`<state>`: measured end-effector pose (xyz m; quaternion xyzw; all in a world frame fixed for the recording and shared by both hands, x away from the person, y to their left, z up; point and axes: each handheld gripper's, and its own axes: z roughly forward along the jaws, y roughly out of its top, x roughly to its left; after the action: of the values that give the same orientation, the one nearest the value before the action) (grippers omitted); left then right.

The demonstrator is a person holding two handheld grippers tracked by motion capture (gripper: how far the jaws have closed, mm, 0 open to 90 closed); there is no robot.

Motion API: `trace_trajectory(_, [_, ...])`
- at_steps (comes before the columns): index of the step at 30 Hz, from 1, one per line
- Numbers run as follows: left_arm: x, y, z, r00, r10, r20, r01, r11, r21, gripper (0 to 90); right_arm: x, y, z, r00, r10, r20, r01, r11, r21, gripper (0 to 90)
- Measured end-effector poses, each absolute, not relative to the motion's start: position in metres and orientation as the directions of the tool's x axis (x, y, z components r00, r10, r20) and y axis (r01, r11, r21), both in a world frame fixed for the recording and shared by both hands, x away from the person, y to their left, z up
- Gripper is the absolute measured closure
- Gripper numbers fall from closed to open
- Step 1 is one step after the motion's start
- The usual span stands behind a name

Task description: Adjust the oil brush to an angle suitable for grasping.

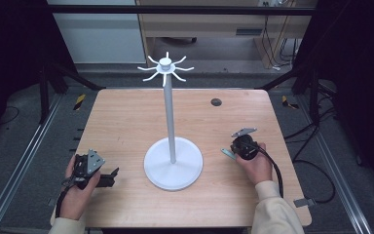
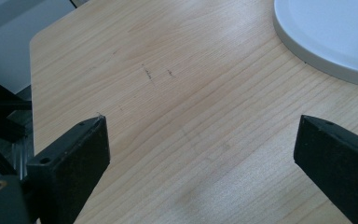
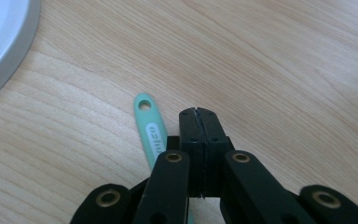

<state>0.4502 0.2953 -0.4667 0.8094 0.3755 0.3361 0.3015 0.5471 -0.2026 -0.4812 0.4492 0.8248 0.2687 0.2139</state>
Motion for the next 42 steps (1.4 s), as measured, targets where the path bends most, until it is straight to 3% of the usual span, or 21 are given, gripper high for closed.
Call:
trace_trajectory(13, [0.45,0.295,-0.467,0.495,0.807,0.323,0.403,-0.542,0.737,3.0,0.549,-0.198,-0.486,-0.532,0.843,-0.085,0.634,0.463,0.619,90.0])
trace_trajectory(31, [0.45,0.295,-0.467,0.495,0.807,0.322,0.404,-0.542,0.737,2.9,0.525,-0.187,-0.481,-0.657,0.754,0.001,0.611,0.532,0.586,90.0])
trace_trajectory(42, [0.45,0.295,-0.468,0.504,0.81,0.3,0.412,-0.531,0.741,2.9,0.513,-0.205,-0.457,-0.677,0.731,-0.085,0.554,0.582,0.595,84.7])
